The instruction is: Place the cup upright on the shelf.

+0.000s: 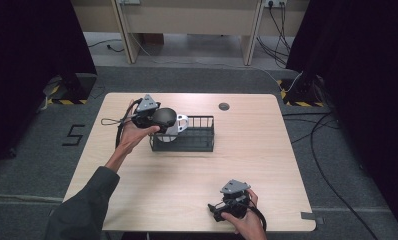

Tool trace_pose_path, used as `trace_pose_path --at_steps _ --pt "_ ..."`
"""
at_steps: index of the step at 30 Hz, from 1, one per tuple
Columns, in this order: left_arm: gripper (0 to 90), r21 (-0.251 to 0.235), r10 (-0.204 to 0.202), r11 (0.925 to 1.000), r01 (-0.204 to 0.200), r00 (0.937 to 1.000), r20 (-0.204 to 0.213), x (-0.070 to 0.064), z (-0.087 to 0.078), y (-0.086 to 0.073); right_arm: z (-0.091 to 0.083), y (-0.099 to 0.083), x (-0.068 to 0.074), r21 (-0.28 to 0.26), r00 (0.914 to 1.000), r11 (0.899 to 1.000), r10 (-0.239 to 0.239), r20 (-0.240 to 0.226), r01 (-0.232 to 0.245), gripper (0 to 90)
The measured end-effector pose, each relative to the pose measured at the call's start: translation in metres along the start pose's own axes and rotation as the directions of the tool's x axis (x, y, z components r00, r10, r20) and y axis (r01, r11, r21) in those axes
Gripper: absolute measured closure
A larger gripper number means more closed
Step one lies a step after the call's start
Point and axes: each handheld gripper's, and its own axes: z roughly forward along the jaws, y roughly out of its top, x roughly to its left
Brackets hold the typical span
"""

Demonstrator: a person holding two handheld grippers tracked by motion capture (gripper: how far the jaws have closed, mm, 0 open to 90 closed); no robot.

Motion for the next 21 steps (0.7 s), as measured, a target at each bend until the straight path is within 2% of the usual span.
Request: trace_pose_path --at_steps 15,17,18,20,21 --pt "11.9 -0.01 0.022 0.9997 -0.022 0.9997 -0.01 -0.003 -0.003 0.003 0.0 0.0 0.0 0.0 1.0 1.0 -0.001 -0.003 0.001 0.5" --pt "12.5 -0.021 0.021 0.9996 -0.021 0.9997 -0.009 -0.003 -0.004 0.005 0.0 0.0 0.0 0.0 1.0 1.0 -0.005 -0.003 0.005 0.5" --pt "16.0 -0.052 0.004 0.9986 -0.005 0.9998 -0.02 -0.002 -0.008 0.01 0.0 0.0 0.0 0.0 1.0 1.0 -0.005 -0.003 0.005 0.5" --pt "13.4 -0.063 0.004 0.998 -0.005 0.9998 -0.017 -0.001 -0.01 0.013 0.0 0.0 0.0 -0.001 1.0 1.0 -0.005 -0.004 0.005 0.5" --pt "15.2 -0.071 0.013 0.9974 -0.014 0.9998 -0.015 -0.002 -0.015 0.017 0.001 0.0 0.0 -0.002 1.0 1.0 -0.005 -0.003 0.005 0.5"
